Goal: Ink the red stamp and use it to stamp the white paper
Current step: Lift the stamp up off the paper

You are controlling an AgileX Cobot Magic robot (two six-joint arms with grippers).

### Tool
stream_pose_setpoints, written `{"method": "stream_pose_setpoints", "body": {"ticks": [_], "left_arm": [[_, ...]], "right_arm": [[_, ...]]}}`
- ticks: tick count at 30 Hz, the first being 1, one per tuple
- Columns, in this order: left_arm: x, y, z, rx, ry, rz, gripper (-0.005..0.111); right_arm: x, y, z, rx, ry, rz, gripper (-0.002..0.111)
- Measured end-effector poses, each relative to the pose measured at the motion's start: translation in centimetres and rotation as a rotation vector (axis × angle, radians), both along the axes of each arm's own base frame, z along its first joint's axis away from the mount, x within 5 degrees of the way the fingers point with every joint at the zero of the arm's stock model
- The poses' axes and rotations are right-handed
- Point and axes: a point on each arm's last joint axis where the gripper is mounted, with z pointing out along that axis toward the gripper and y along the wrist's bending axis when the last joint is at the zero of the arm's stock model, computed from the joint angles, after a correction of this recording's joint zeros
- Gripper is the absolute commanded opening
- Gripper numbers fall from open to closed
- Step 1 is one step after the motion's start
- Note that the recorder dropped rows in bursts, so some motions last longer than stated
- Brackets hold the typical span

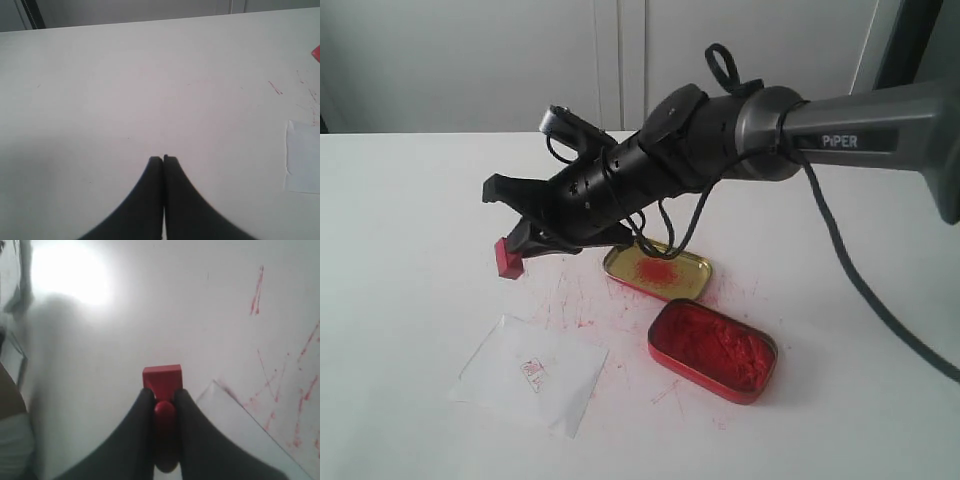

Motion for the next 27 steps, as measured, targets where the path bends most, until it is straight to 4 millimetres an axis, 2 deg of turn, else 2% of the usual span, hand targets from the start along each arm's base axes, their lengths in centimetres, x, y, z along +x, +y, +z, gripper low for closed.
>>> {"method": "stream_pose_setpoints", "body": {"ticks": [3,11,26,27], "left_arm": [[0.0,0.0,0.0,0.0,0.0,0.0,0.0],[0.0,0.0,0.0,0.0,0.0,0.0,0.0],[0.0,0.0,0.0,0.0,0.0,0.0,0.0],[0.0,0.0,0.0,0.0,0.0,0.0,0.0]], "right_arm": [[0.9,0.4,-1.7,0.045,0.038,-0.097,0.0],[1.6,0.7,-5.1,0.036,0.098,-0.161,0.0],[1.7,1.2,-8.1,0.026,0.157,-0.225,0.0],[1.7,1.2,-8.2,0.024,0.158,-0.225,0.003]]}}
